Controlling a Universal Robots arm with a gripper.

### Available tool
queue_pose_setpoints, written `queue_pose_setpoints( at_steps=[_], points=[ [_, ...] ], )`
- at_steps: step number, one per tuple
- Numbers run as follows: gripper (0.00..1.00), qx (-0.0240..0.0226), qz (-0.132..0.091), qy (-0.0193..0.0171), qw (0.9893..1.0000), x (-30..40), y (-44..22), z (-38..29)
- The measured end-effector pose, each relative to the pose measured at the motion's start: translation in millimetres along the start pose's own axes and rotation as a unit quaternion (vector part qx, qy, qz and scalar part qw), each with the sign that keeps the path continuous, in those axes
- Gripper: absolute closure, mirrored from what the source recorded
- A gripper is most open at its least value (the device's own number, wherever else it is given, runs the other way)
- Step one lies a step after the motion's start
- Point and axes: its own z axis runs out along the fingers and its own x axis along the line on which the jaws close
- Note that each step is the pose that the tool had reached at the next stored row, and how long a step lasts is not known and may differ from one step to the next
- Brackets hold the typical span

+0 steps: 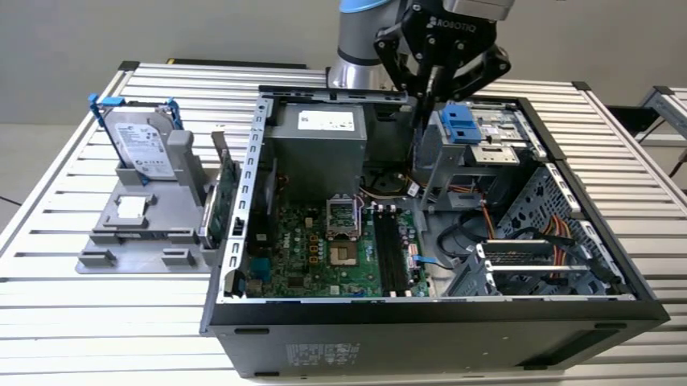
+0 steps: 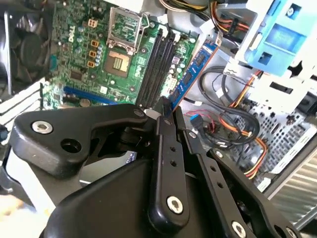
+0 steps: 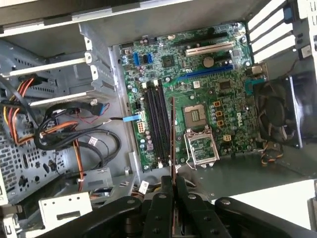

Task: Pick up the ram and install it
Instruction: 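Insert the ram into the slot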

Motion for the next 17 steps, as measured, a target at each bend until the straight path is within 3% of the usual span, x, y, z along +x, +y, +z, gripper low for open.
queue_pose_setpoints(
  at_steps=[4,8,13,17],
  points=[
    [1.0,0.0008,0.037,-0.0007,0.9993,0.0,0.0,0.2],
    [1.0,0.0015,0.072,-0.0014,0.9974,0.0,0.0,0.3],
    [1.0,0.0024,0.116,-0.0022,0.9932,0.0,0.0,0.4],
    [1.0,0.0031,0.152,-0.0029,0.9884,0.0,0.0,0.4]
  ],
)
